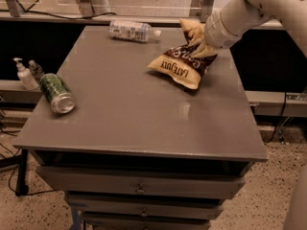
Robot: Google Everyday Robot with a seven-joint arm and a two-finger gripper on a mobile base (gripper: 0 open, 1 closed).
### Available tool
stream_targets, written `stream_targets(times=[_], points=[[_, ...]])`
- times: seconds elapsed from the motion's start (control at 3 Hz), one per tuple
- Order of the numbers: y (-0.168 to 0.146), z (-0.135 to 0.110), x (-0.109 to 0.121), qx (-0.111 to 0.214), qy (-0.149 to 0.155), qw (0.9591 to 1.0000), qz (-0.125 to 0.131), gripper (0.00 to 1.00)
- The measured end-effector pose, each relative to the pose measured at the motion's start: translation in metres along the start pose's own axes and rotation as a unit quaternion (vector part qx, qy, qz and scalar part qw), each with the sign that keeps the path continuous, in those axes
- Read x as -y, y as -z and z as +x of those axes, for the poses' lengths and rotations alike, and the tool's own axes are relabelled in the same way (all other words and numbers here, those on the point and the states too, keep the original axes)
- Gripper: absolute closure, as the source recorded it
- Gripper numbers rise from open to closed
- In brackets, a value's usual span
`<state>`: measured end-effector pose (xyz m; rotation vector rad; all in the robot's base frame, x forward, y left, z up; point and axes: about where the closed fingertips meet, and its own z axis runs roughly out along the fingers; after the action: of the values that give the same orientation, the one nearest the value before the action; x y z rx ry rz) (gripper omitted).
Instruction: Pick brown chip bag
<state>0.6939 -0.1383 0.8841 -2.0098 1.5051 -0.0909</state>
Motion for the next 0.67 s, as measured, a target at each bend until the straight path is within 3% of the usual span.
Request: stream_targets(times=[0.33,0.67], points=[[0.004,-0.009,0.007,0.003,0.0,1.0,0.0,1.0],[0.012,-0.018,0.021,0.007,-0.014,0.9999,0.001,1.0]])
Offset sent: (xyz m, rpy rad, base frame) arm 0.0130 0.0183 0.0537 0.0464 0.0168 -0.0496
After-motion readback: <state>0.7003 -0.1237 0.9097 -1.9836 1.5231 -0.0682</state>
